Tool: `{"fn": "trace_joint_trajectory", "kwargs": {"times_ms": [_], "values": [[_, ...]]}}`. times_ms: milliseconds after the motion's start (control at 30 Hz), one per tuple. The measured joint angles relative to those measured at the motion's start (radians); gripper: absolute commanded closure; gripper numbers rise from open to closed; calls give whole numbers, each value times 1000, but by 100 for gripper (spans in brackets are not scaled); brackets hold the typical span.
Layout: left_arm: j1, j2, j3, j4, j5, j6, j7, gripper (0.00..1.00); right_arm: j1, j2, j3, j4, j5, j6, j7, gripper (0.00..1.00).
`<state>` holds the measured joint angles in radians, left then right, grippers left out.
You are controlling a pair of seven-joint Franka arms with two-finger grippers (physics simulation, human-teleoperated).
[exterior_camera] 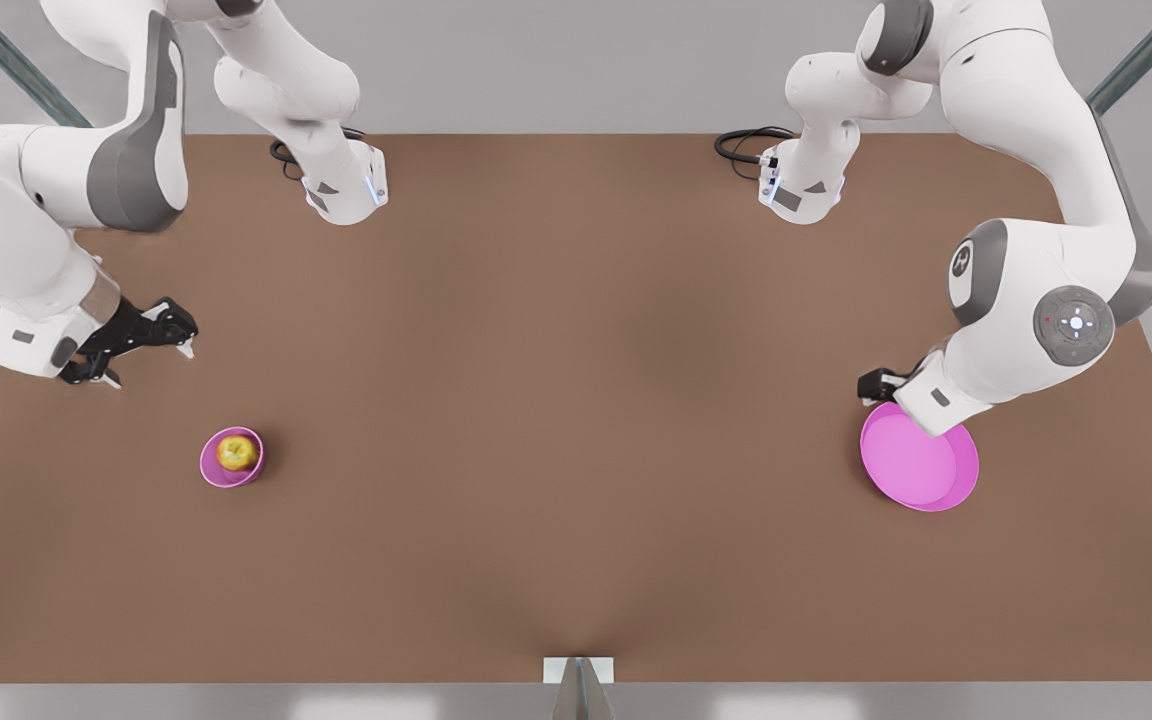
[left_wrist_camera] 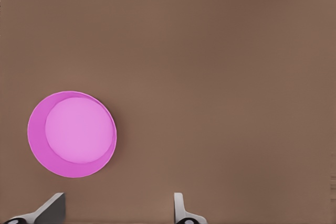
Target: Use the left arm to pick up the apple from the plate, transfer it to the gripper of the right arm, and then use the right arm to place it into the bowl
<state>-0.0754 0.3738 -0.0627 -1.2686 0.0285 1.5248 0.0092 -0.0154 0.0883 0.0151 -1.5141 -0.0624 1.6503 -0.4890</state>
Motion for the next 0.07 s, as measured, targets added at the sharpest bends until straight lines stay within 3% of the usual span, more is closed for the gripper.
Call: {"fn": "trace_joint_trajectory", "kwargs": {"times_ms": [67], "values": [[-4,0,0,0,0,2,-17,0,25,14,-57,44,39,-30,55,0]]}}
